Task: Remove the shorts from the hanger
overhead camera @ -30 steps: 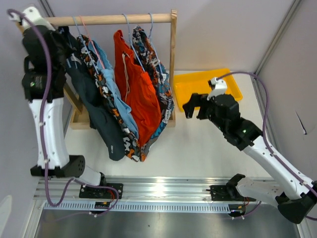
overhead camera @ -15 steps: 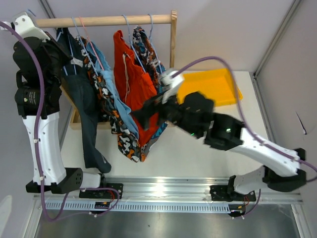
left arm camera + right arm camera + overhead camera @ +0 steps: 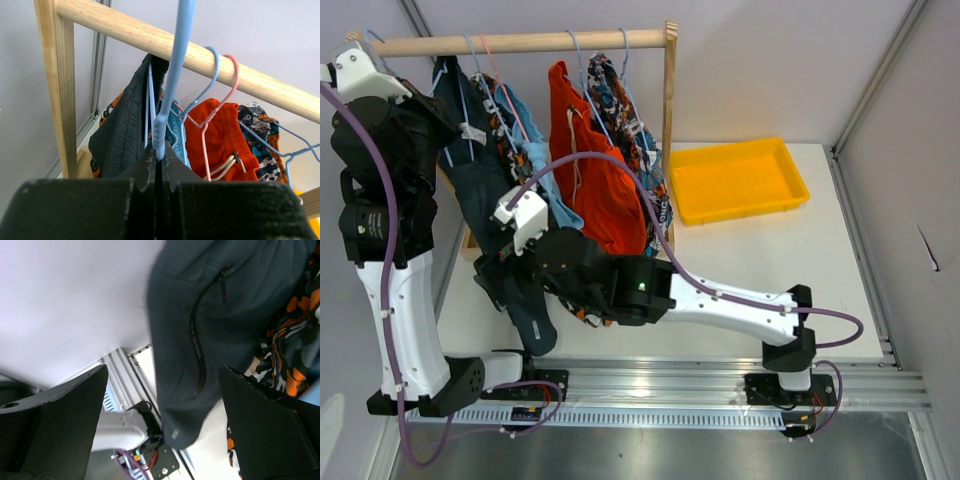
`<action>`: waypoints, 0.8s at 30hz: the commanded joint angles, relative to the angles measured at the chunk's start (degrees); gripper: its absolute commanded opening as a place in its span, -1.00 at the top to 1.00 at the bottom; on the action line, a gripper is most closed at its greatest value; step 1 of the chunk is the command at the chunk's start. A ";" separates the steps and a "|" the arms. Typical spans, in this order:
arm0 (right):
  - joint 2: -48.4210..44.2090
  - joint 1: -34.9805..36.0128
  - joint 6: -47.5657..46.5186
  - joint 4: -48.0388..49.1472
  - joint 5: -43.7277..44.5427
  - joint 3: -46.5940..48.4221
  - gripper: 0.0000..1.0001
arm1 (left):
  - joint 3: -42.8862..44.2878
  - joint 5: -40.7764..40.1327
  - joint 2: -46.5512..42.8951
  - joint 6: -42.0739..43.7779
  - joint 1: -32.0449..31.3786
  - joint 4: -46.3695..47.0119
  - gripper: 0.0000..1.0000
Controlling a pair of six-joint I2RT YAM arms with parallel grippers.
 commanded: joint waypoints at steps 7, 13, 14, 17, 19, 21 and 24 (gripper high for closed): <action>6.17 -3.12 1.13 9.49 1.58 3.24 -0.33 | -2.50 2.76 -3.82 -2.87 0.53 3.83 1.00; 3.28 -1.81 0.07 12.48 1.66 -3.34 1.00 | -3.64 2.77 -4.71 -4.10 0.62 3.84 1.00; 2.23 -1.11 -0.19 12.93 2.45 -6.75 1.00 | -3.56 1.11 -4.18 -4.19 0.62 2.88 1.00; -3.22 2.75 -1.42 14.25 6.14 -12.56 1.00 | -2.32 -1.45 -3.48 -3.49 0.62 1.90 1.00; -7.00 7.22 -1.86 14.08 10.34 -17.93 1.00 | -2.59 -3.38 -3.48 -2.00 0.62 3.04 1.00; -9.11 10.57 -1.77 13.98 13.69 -21.18 1.00 | -2.15 -6.27 -2.52 -0.68 0.62 3.48 1.00; -12.02 15.94 1.73 13.11 17.92 -27.33 1.00 | 0.48 -8.92 -0.76 0.64 0.62 3.22 1.00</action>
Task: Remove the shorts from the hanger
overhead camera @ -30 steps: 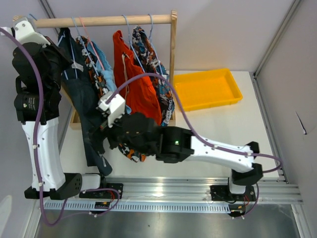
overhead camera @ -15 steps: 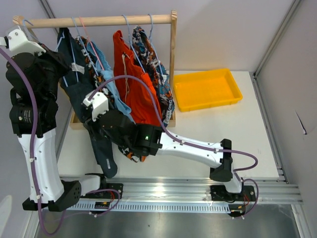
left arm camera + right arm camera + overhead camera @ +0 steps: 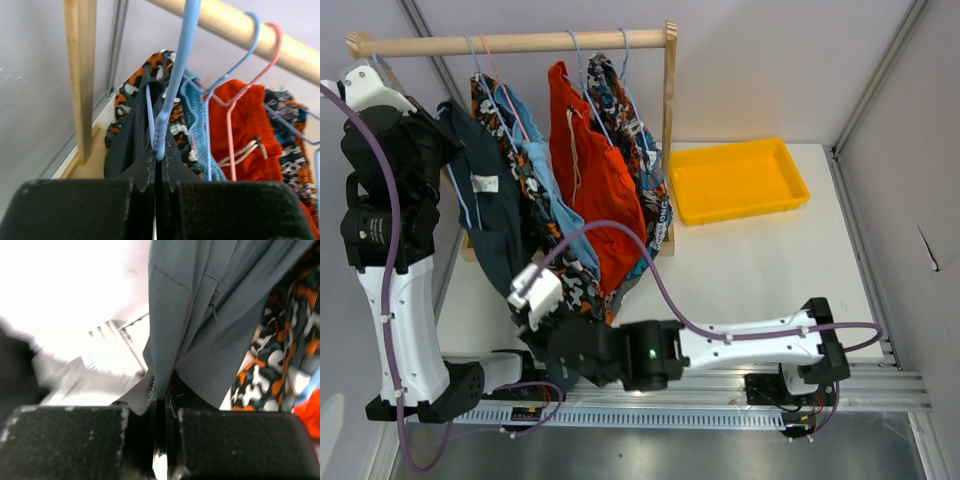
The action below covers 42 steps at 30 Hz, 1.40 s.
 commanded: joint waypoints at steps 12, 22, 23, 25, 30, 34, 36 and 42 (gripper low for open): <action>-3.43 1.59 8.72 2.80 0.25 -10.30 1.00 | 2.01 -0.47 -1.72 -0.14 0.62 5.20 1.00; 17.98 -15.29 -1.22 -6.67 -15.50 29.54 1.00 | -21.08 11.31 -21.05 -9.36 0.62 -7.71 1.00; 19.76 -16.00 -1.14 -8.08 -16.03 32.66 1.00 | -21.65 11.31 -22.20 -11.45 0.62 -9.21 1.00; 21.88 -17.15 -0.53 -11.60 -16.74 35.58 1.00 | -21.49 10.61 -23.17 -12.79 0.62 -15.76 1.00; 12.15 -16.71 2.19 -1.98 -15.86 13.66 1.00 | -21.73 12.70 -24.66 -17.18 -0.70 -24.16 1.00; 3.18 -15.49 6.94 -0.09 -14.46 -1.21 1.00 | -23.77 13.26 -26.16 -17.81 -0.70 -24.16 1.00; -2.79 -12.24 7.39 0.34 -11.06 -9.12 1.00 | -21.76 10.80 -25.55 -17.10 -0.70 -24.51 1.00; -20.78 -3.54 7.73 -11.23 8.02 -17.76 1.00 | -19.02 3.59 -24.58 -13.77 -0.70 -22.15 1.00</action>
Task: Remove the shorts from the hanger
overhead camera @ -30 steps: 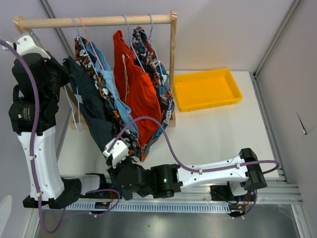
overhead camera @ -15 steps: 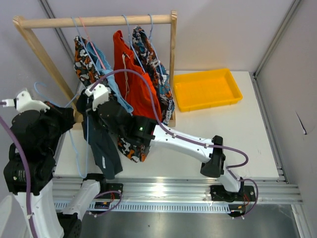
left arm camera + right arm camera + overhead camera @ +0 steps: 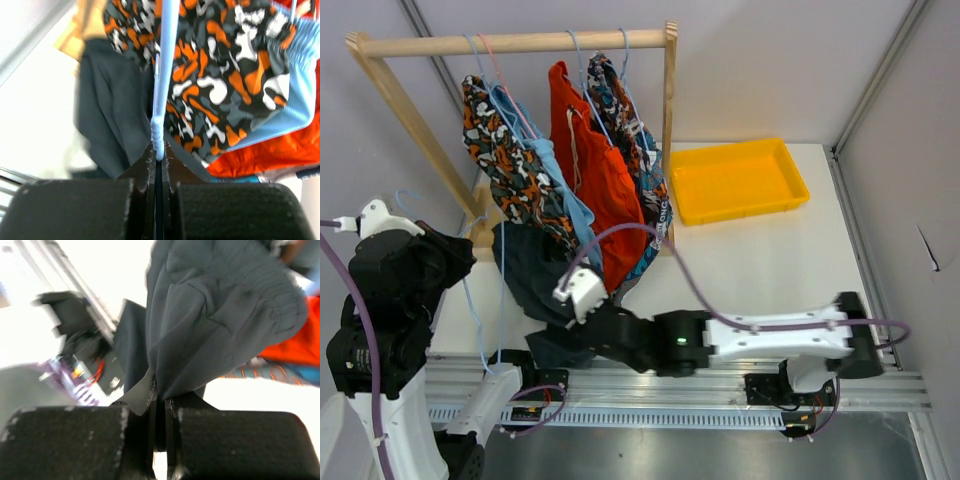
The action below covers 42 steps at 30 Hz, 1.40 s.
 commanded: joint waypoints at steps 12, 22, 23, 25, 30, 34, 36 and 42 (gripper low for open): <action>-24.90 -3.78 -21.27 -8.99 22.61 26.90 1.00 | -0.77 -6.23 1.47 12.89 -0.30 15.67 1.00; -9.96 -52.81 -11.44 -16.47 -17.11 47.04 1.00 | 5.47 -1.65 7.97 22.47 -0.22 26.22 1.00; -7.77 -58.94 -10.39 -14.72 -19.40 48.18 1.00 | 6.69 -2.09 10.33 22.83 -0.22 26.74 1.00; -5.30 -65.21 -6.09 -12.00 -26.95 49.67 1.00 | 12.40 -2.71 13.33 23.71 -0.22 26.31 1.00; 4.62 -79.71 -0.02 -7.07 -36.72 57.05 1.00 | 19.89 -3.23 19.49 25.81 -0.22 26.92 1.00; 7.45 -83.69 3.15 0.12 -39.89 51.46 1.00 | 21.29 -4.20 21.77 27.84 -0.04 29.47 1.00; 8.15 -83.96 3.33 2.95 -40.60 47.68 1.00 | 22.34 -4.12 24.40 27.93 0.22 29.30 1.00; 10.26 -83.96 4.91 13.48 -42.71 29.94 1.00 | 20.42 -2.62 26.08 26.08 1.10 32.81 1.00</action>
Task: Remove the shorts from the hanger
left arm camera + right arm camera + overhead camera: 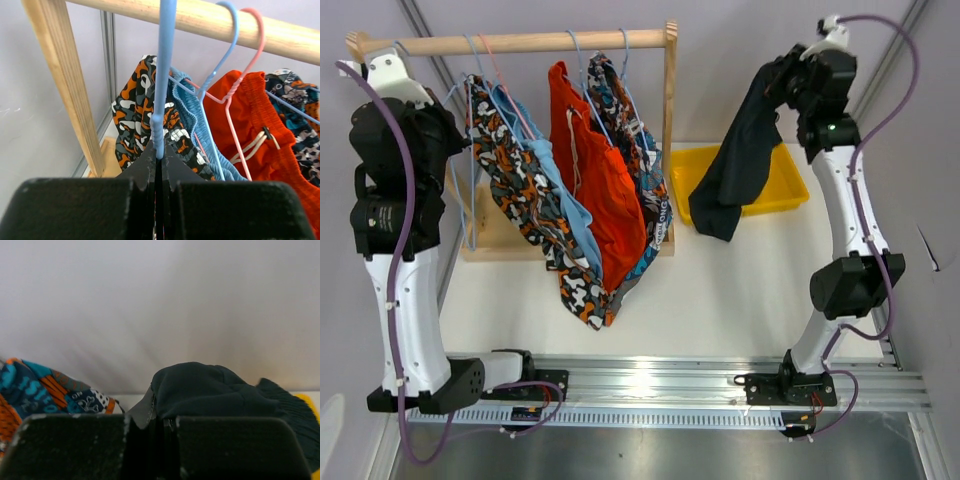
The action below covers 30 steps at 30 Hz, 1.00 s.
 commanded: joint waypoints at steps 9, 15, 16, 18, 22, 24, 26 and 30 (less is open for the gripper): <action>14.65 1.39 5.50 5.29 -4.69 -19.81 -0.99 | 3.26 2.77 5.04 -1.16 0.86 5.70 1.00; 5.16 3.33 8.31 16.31 -7.76 -39.33 -0.99 | 9.86 -0.66 10.74 0.95 2.52 3.68 1.00; 4.37 3.68 8.05 16.40 -8.37 -40.49 -0.99 | 12.48 -1.01 11.63 1.12 3.23 3.41 1.00; 1.47 4.47 7.96 19.03 -8.47 -43.21 -0.99 | 14.25 -1.10 14.43 1.21 4.11 2.28 1.00; -2.84 4.74 8.31 20.09 -9.34 -50.41 -0.99 | 19.97 -1.98 18.74 0.86 6.30 -0.01 1.00; -4.24 4.74 8.31 20.70 -10.05 -52.27 -0.99 | 18.93 -1.81 19.45 0.34 7.27 -0.10 1.00; -6.18 5.00 8.31 21.32 -10.40 -55.17 -0.99 | 17.35 -1.02 20.33 -0.10 8.86 -0.02 1.00; -7.68 5.44 8.05 21.67 -10.49 -57.90 -0.99 | 14.71 -2.15 21.91 -0.19 10.00 -0.10 1.00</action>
